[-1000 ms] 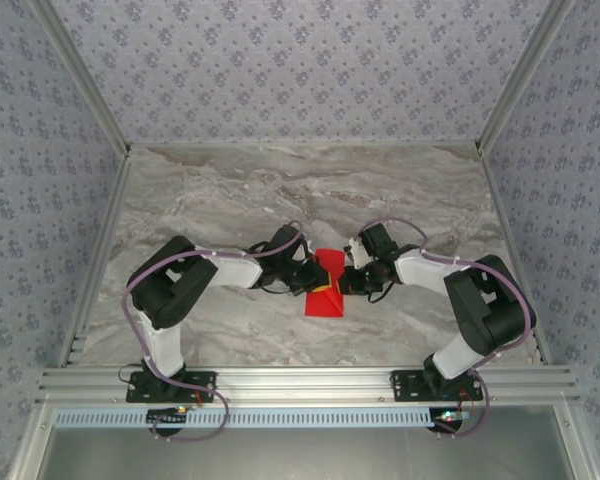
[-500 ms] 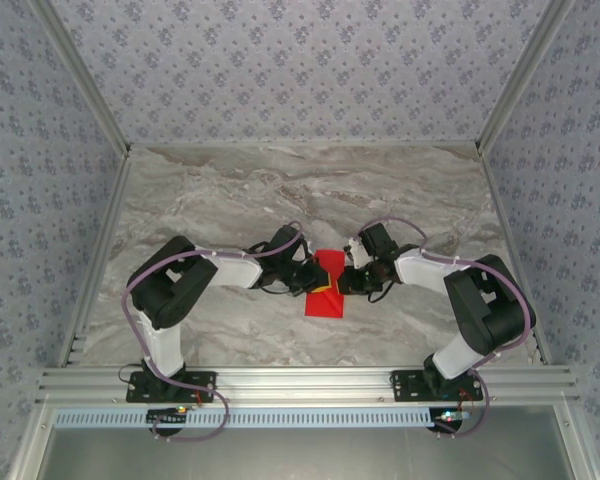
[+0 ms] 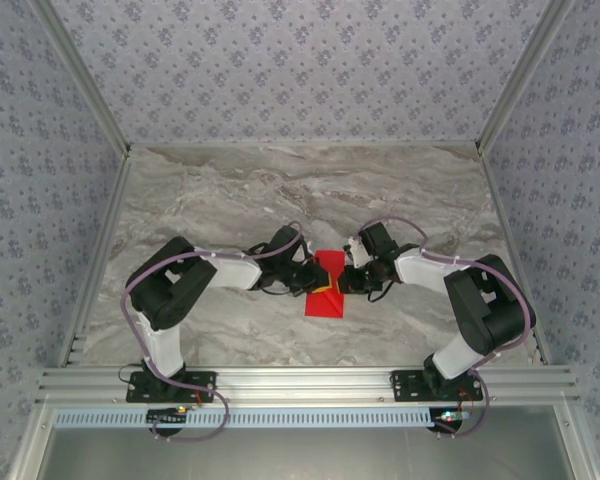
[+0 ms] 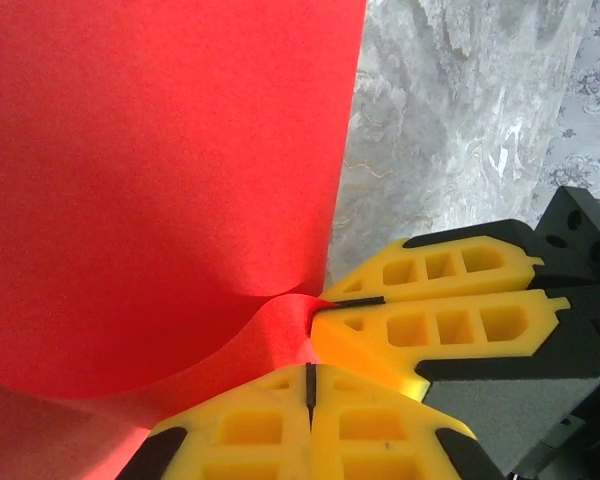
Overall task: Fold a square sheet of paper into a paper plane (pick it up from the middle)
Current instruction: Fold the triangle a second time at the center of the table.
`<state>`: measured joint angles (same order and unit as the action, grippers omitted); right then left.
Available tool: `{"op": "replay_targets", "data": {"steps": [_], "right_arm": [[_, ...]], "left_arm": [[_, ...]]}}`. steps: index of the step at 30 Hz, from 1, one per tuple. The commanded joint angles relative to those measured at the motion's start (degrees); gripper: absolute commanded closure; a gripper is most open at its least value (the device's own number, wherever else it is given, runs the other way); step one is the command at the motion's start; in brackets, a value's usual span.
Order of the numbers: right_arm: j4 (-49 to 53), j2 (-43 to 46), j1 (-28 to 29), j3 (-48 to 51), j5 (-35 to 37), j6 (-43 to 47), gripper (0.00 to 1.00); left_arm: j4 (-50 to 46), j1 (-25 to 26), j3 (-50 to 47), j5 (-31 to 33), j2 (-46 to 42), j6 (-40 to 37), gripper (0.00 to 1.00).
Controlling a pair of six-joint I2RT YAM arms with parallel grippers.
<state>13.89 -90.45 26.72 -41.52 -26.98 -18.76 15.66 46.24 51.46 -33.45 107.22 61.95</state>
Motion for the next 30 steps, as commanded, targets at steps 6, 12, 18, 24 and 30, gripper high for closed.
{"op": "replay_targets", "data": {"steps": [6,12,18,24,30], "right_arm": [[0.3,-1.8,0.4,-1.7,-0.8,1.3,0.9],[0.5,-2.5,0.5,-2.2,-0.2,1.3,0.9],[0.6,-3.1,0.4,-2.6,0.0,1.4,0.9],[0.6,-3.8,0.7,-2.8,-0.2,1.5,0.9],[0.6,-4.1,0.9,-3.0,-0.1,1.6,0.9]], "left_arm": [[0.0,0.9,-1.9,1.8,-1.9,-0.6,0.95],[-1.7,0.9,-2.0,2.5,-1.2,-0.9,0.95],[-2.0,0.9,-1.8,2.5,-1.0,-0.9,0.95],[-2.1,0.8,-1.9,2.6,-1.0,-1.1,0.96],[-2.6,0.8,-2.0,2.9,-0.9,-1.2,0.96]]}}
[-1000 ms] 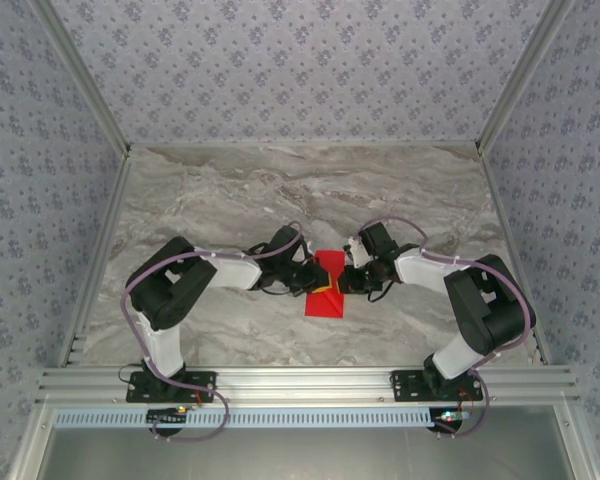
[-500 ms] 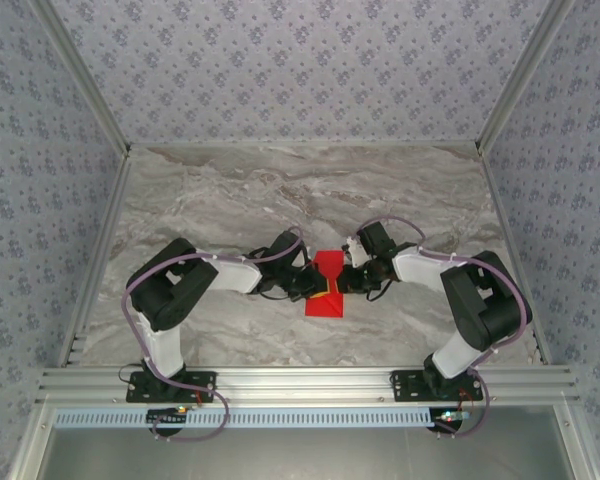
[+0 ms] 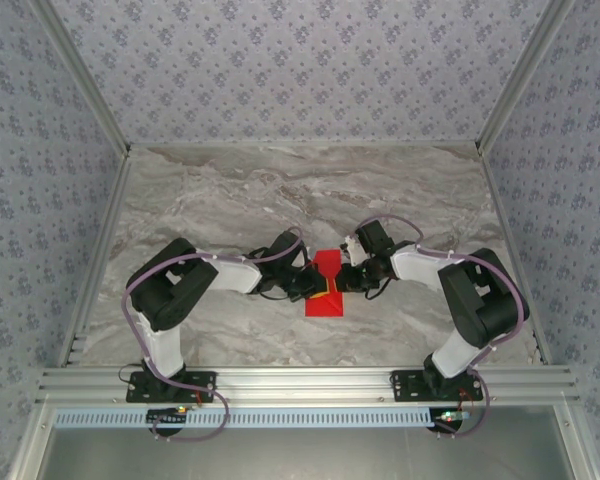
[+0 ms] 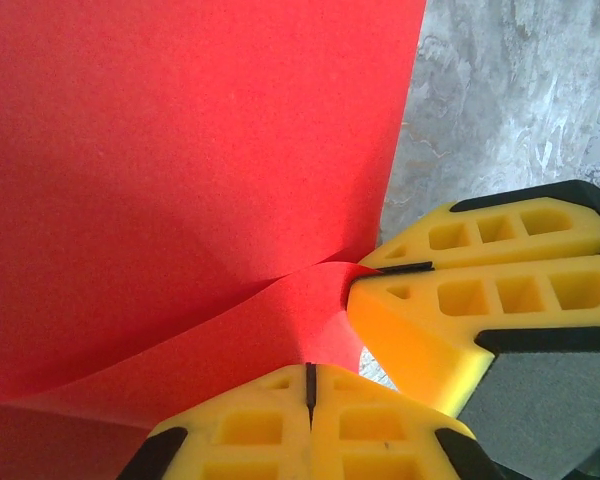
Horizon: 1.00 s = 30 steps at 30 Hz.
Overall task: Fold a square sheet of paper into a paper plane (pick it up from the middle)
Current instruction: Fold the triangle a second time at the center of the table.
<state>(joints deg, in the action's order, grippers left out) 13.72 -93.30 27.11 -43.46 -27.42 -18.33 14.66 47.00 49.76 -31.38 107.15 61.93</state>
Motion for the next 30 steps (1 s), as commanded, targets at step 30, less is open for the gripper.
{"op": "replay_targets", "data": {"steps": [30], "right_arm": [[-0.1,1.4,-2.2,0.7,-2.7,-2.4,0.73]], "left_arm": [[-5.9,0.0,-0.8,4.9,-0.1,-1.0,0.96]]}}
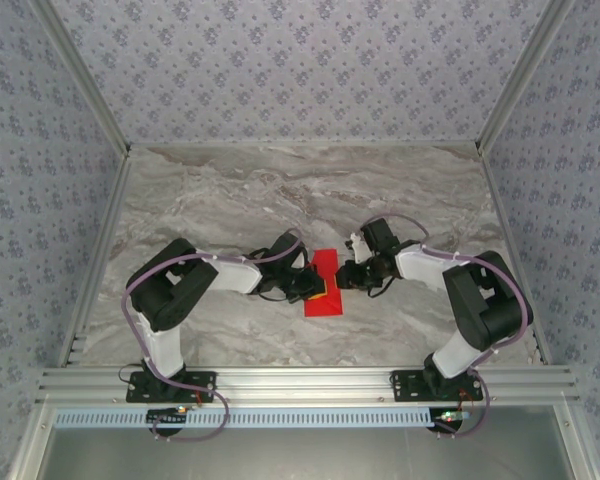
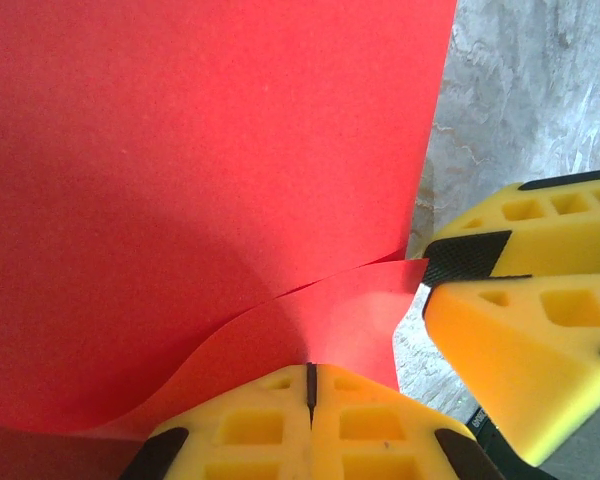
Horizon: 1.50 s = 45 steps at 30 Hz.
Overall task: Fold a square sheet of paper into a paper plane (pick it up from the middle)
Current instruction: Fold the triangle a second time at the center of the table.
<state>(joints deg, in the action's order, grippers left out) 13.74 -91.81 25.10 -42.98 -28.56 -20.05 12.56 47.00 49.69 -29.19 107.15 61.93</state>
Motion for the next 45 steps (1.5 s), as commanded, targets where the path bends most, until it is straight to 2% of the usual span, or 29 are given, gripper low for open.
{"op": "replay_targets", "data": {"steps": [1,9,14,28,39,42,45], "right_arm": [[-0.1,-0.1,-0.2,0.1,-1.6,-0.8,0.73],[-2.0,2.5,-0.3,0.8,-1.0,-4.5,0.7],[-6.9,2.9,0.2,2.0,-2.6,-8.9,0.66],[-10.5,-5.7,4.9,-3.3,-6.5,-8.2,0.66],[-11.5,-7.4,5.7,-4.1,-9.1,-8.1,0.72],[-12.2,-6.7,5.7,-3.7,-9.8,-8.9,0.76],[-12.3,-6.5,5.7,-3.7,-9.5,-9.1,0.85]], "left_arm": [[-4.1,-0.1,-0.7,3.1,-0.3,-1.3,0.96],[-10.0,-3.5,-1.8,3.5,-3.7,-10.1,0.96],[-10.2,-6.5,-4.2,1.4,-6.0,-15.8,0.97],[-8.0,-7.2,-7.2,1.6,-10.4,-17.4,0.97],[-7.4,-7.3,-7.0,1.5,-10.4,-16.7,0.97],[-7.5,-7.3,-6.9,1.6,-10.5,-16.4,0.97],[-7.5,-7.3,-7.1,1.6,-10.9,-16.3,0.97]]}}
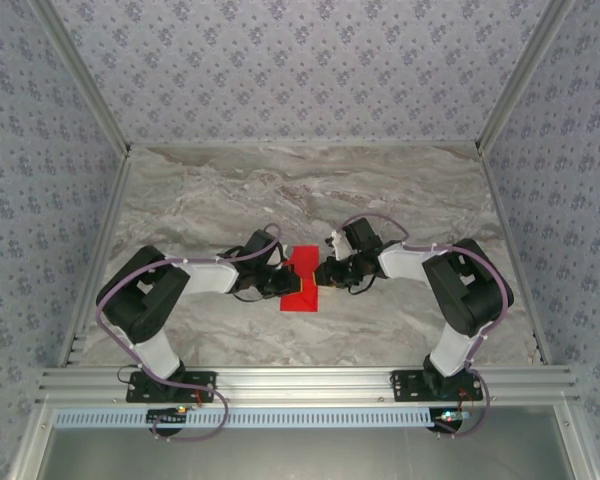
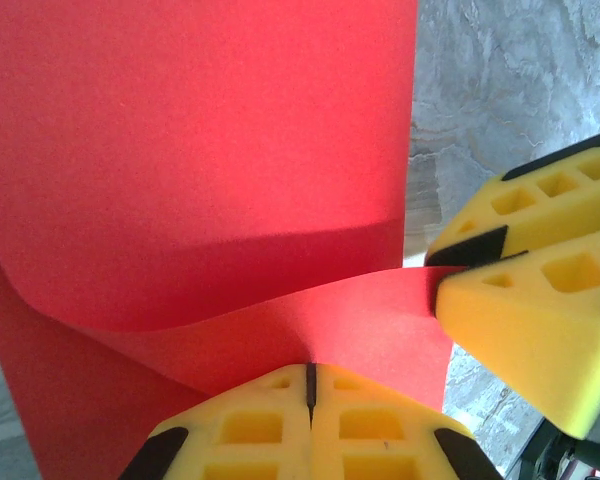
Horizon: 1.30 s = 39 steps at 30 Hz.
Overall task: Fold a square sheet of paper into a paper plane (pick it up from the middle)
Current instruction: Fold the triangle a second time at the center of the table.
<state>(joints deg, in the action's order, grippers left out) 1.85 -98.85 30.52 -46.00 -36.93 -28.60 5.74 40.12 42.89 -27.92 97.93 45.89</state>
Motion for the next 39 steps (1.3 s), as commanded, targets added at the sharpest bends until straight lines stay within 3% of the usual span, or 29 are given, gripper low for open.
{"op": "replay_targets", "data": {"steps": [1,7,17,25,29,33,39], "right_arm": [[-0.3,0.5,0.3,-0.7,-1.0,-0.4,0.89],[1.2,-0.9,0.3,-2.0,-2.0,3.3,0.98],[1.2,0.0,4.4,-3.8,-8.7,6.3,0.99],[-2.3,-1.8,6.0,-4.2,-13.8,4.3,0.98],[-1.7,-3.4,5.6,-4.6,-12.4,4.0,0.98],[4.7,-5.5,4.7,-6.8,-5.4,6.0,0.98],[6.3,-4.7,2.9,-7.4,-3.0,7.2,0.99]], "left_arm": [[-0.6,-0.4,-0.3,0.4,-1.9,-0.2,0.97],[1.8,-0.4,-2.3,0.1,-6.4,0.8,0.97],[0.2,-3.9,-10.8,10.9,-20.5,4.0,0.96],[-0.9,-5.1,-13.9,12.6,-25.7,5.0,0.96],[0.2,-5.1,-14.5,12.0,-25.7,5.4,0.96],[2.2,-5.0,-14.9,9.8,-25.3,5.5,0.95],[5.9,-4.0,-14.5,6.6,-23.7,5.5,0.95]]}}
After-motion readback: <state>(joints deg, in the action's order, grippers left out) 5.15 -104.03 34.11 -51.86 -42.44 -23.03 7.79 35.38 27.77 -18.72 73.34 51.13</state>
